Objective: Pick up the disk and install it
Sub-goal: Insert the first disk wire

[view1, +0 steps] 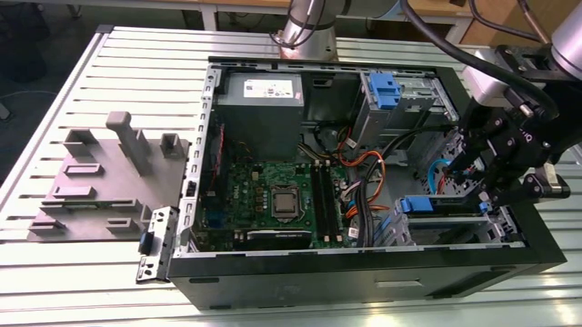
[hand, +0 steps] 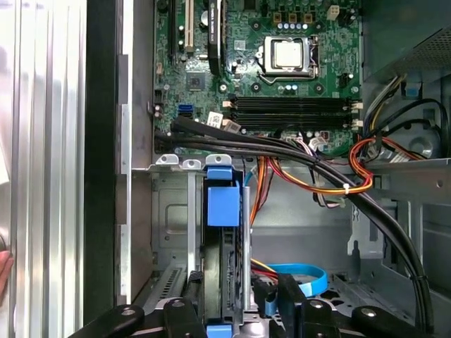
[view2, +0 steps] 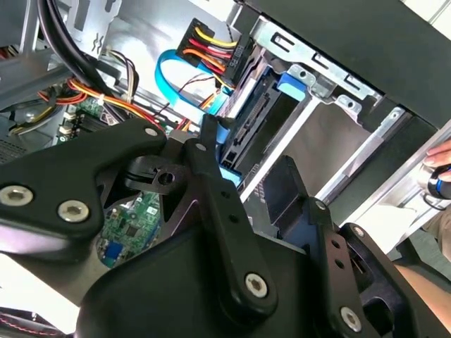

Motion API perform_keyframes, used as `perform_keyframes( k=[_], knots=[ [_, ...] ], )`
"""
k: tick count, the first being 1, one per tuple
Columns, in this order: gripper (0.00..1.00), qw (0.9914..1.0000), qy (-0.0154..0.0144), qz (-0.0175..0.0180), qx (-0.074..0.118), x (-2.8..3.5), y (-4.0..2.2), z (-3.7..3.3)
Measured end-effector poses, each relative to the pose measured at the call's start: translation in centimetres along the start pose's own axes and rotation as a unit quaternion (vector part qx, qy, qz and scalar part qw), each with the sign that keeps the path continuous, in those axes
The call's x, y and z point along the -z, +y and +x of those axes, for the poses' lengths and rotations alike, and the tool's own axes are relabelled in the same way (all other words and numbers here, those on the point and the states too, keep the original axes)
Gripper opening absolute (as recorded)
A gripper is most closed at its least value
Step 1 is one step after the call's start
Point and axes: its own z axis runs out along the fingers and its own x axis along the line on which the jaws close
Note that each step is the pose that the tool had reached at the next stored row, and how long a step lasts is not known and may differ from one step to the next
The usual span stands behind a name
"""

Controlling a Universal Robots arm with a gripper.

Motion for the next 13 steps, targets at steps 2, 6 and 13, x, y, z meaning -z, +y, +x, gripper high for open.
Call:
perform_keyframes(
  k=[2,6,13],
  knots=[
    [0.54,1.00000,0.0002,0.0000,0.000,-0.06,-0.02,0.00],
    [0.54,1.00000,0.0002,0.0000,0.000,-0.30,-0.04,-0.03],
    [0.54,1.00000,0.0002,0.0000,0.000,-0.31,-0.04,-0.03]
  ],
)
